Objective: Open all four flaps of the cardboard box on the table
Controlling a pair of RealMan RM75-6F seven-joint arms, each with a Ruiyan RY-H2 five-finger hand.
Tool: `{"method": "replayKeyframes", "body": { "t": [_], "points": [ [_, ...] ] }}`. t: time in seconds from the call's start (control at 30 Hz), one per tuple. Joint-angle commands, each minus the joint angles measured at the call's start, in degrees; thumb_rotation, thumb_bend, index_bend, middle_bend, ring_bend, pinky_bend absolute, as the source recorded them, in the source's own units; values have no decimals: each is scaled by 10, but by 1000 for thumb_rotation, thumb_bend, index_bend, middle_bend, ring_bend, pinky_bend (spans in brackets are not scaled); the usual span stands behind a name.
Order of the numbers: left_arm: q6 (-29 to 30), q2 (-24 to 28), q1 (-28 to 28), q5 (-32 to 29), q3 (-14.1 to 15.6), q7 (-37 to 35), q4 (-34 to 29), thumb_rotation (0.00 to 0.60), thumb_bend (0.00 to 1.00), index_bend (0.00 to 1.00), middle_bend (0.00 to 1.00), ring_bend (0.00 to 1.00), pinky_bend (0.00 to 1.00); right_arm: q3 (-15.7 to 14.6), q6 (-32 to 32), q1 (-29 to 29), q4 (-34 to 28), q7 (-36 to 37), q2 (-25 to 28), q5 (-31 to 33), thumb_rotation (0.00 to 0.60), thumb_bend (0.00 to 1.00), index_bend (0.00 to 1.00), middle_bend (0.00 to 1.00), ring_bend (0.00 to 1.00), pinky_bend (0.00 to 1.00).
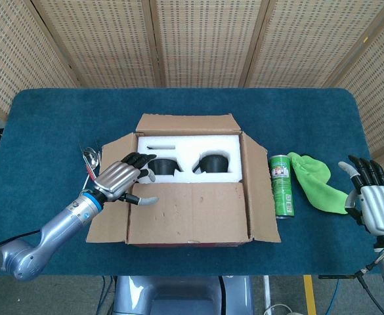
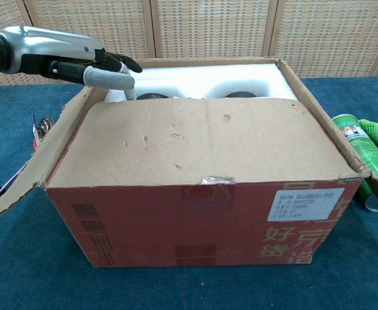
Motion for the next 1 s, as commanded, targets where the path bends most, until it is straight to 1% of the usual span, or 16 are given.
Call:
{"method": "replayKeyframes", "body": {
  "t": [0.03,0.27,0.4,0.57,0.7,0.77,0.9,1.0],
  "points": [
    [2,-4,-6,-4,5,11,-3,87,147,333,0,0,0,0,1,-1,1,2,0,0,600,930,142,71,0,0],
    [2,-5,-9,-11,6,9,-12,86,148,341,0,0,0,-1,1,-2,4,5,0,0,600,930,142,71,0,0],
    [-15,10,-10,-15,2,-15,-25,86,148,350,0,0,0,1,3,-2,5,6,-1,0,600,930,142,71,0,0],
    [-19,31,1,2,-12,-58,-42,86,151,350,0,0,0,1,0,-1,6,5,-3,1,600,930,142,71,0,0],
    [-16,51,19,29,-27,-107,-58,87,154,350,0,0,0,2,-2,1,6,3,-4,2,600,930,142,71,0,0],
    [-14,65,33,57,-35,-141,-66,88,154,350,0,0,0,3,-2,1,6,2,-4,3,600,930,142,71,0,0],
    [-12,91,60,114,-49,-220,-80,87,151,349,0,0,0,4,-4,3,5,0,-4,3,600,930,142,71,0,0],
    [-26,117,75,157,-60,-301,-91,86,150,350,0,0,0,4,-6,5,4,-3,-5,3,600,930,142,71,0,0]
  ]
}}
